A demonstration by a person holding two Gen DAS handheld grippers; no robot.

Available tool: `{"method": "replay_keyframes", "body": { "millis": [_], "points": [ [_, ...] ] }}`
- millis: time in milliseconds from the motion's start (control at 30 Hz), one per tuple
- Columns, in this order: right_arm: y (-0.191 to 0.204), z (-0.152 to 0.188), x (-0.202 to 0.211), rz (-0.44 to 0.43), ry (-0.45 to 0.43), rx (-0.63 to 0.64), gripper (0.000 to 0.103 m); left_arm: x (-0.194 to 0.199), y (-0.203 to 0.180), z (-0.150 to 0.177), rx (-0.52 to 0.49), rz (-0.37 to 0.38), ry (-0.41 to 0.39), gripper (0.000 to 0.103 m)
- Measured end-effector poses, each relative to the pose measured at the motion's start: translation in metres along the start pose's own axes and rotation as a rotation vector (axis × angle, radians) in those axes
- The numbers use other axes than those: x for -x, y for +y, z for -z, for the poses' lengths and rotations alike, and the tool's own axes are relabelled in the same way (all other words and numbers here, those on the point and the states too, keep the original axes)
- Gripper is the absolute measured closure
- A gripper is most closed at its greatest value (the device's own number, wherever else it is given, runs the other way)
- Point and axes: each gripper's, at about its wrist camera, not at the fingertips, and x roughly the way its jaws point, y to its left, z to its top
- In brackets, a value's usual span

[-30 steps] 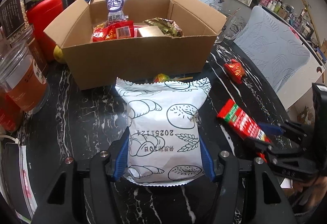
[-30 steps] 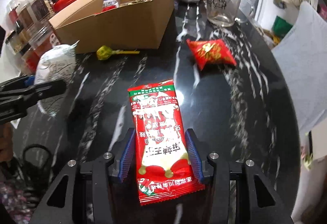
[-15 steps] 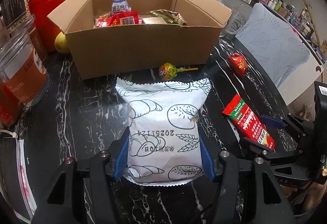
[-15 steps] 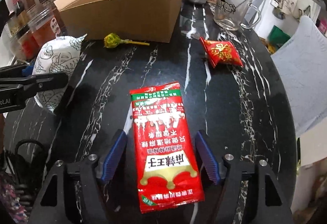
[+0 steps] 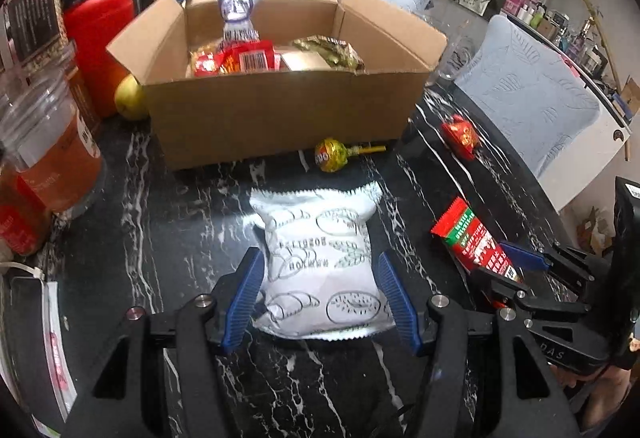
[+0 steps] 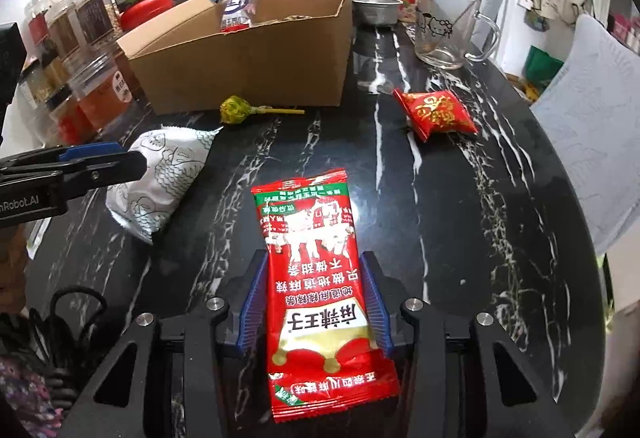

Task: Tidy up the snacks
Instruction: 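Lift the white bag with the left tool while the right tool lifts the red bag, then carry the white bag over the box with the left tool while the right tool carries the red bag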

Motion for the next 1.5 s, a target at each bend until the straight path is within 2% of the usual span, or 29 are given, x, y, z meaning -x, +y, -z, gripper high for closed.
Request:
{"method": "replay_keyframes", "body": {
  "millis": [333, 633, 700, 933, 1067, 1300, 1500],
  "points": [
    [0.000, 0.002, 0.002, -0.005, 0.001, -0.038, 0.058, -0.032, 0.003, 0.000, 0.042, 0.022, 0.121, 0.038],
    [-0.001, 0.001, 0.000, -0.014, -0.003, -0.036, 0.058, -0.039, -0.010, 0.000, -0.043, -0.029, 0.103, 0.037],
    [-0.001, 0.000, 0.000, -0.018, -0.007, -0.035, 0.058, -0.041, -0.013, 0.000, -0.057, -0.033, 0.091, 0.041],
    [0.004, -0.003, 0.000, -0.047, -0.022, -0.017, 0.058, -0.037, -0.014, 0.002, -0.075, -0.028, 0.063, 0.047],
    [0.008, -0.007, 0.001, -0.072, -0.031, -0.009, 0.058, -0.026, -0.010, 0.002, -0.057, 0.014, 0.059, 0.048],
    [0.019, -0.024, 0.016, -0.161, -0.095, -0.011, 0.058, -0.001, -0.014, -0.010, -0.076, 0.034, -0.005, 0.048],
    [0.029, -0.044, 0.028, -0.176, -0.154, 0.017, 0.058, 0.017, -0.011, -0.028, -0.068, 0.023, -0.084, 0.048]
  ]
}}
